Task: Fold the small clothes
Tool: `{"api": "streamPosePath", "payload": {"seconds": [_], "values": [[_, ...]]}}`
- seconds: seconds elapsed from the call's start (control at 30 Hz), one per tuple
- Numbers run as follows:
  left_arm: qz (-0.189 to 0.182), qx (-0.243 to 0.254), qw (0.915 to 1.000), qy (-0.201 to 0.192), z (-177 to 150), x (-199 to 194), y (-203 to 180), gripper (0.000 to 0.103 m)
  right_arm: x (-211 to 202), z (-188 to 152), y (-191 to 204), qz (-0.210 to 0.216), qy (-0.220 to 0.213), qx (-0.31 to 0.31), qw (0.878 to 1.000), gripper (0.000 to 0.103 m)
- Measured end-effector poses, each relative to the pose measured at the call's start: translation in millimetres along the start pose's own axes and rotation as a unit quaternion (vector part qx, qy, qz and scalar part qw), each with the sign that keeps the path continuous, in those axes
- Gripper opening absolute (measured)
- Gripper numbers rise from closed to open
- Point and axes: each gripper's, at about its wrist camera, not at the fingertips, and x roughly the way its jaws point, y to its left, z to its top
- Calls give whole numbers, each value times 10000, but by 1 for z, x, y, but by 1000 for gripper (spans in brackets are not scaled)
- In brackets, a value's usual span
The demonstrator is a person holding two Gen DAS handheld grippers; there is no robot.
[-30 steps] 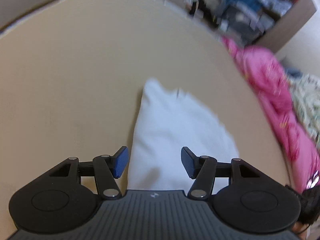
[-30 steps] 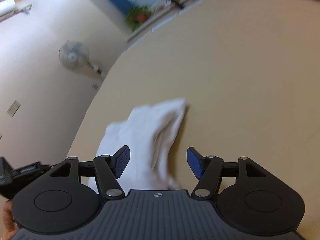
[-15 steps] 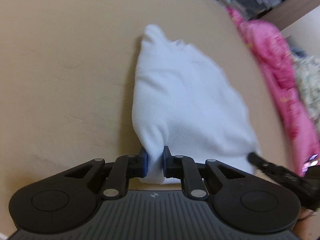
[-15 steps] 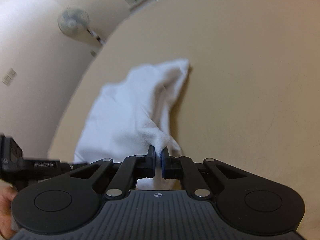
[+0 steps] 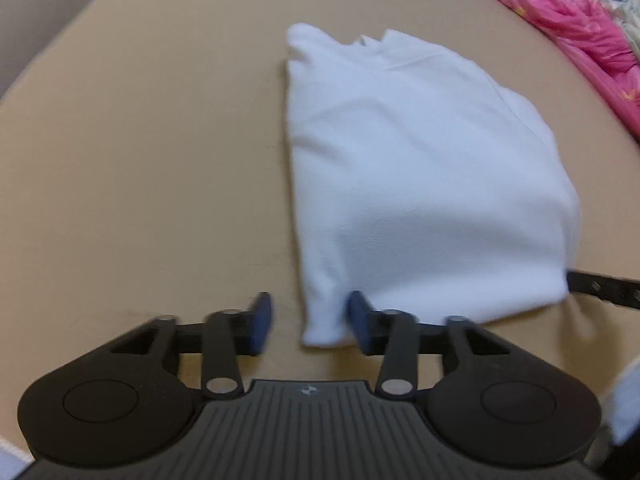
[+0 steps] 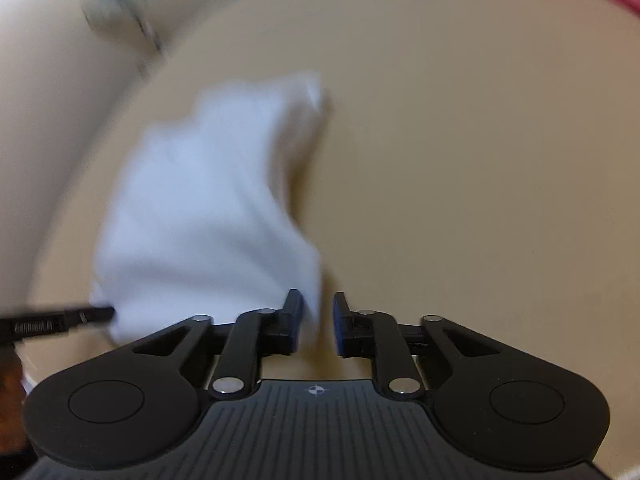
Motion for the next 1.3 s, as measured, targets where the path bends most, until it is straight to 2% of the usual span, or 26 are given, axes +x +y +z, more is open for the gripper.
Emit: {"api": "streamPosePath", "payload": {"seconds": [0.03, 0.1, 0.17, 0.23, 0.4, 0.57, 0.63, 0.77, 0.87, 1.0, 1.13, 1.3], "values": [[79, 75, 9998, -171, -2, -11, -4, 51, -2, -3, -2, -24, -21, 28, 10000, 24], [226, 206, 9971, -698, -14, -38, -10, 59, -23, -6, 2, -277, -324, 28, 9991, 30], [393, 350, 9932, -1042, -28, -60, -19, 76, -48, -16, 5, -513, -731, -132, 9959, 38], [524, 462, 9892, -1289, -36, -75, -38, 84, -72, -28, 9, -614, -1085, -221, 9920, 45], [513, 375, 9842, -1653, -71, -117, -59, 93, -114, -60, 29, -663, -1690, -523, 9820, 65], [553, 285, 9820, -1784, -85, -142, -77, 95, -136, -85, 47, -593, -2143, -683, 9726, 71], [562, 220, 9818, -1802, -92, -151, -79, 101, -141, -95, 55, -534, -2255, -728, 9700, 73], [435, 109, 9797, -1955, -106, -167, -73, 102, -155, -114, 68, -514, -2446, -837, 9646, 81], [401, -32, 9766, -2112, -117, -159, -68, 102, -149, -116, 76, -565, -2470, -971, 9625, 84], [366, -305, 9796, -1954, -116, -144, -68, 102, -136, -112, 82, -672, -2419, -1077, 9620, 85], [706, 26, 9702, -2319, -112, -145, -81, 102, -125, -109, 90, -688, -2375, -1157, 9620, 88], [336, 126, 9711, -2361, -108, -145, -81, 102, -112, -104, 98, -792, -2361, -1253, 9603, 90]]}}
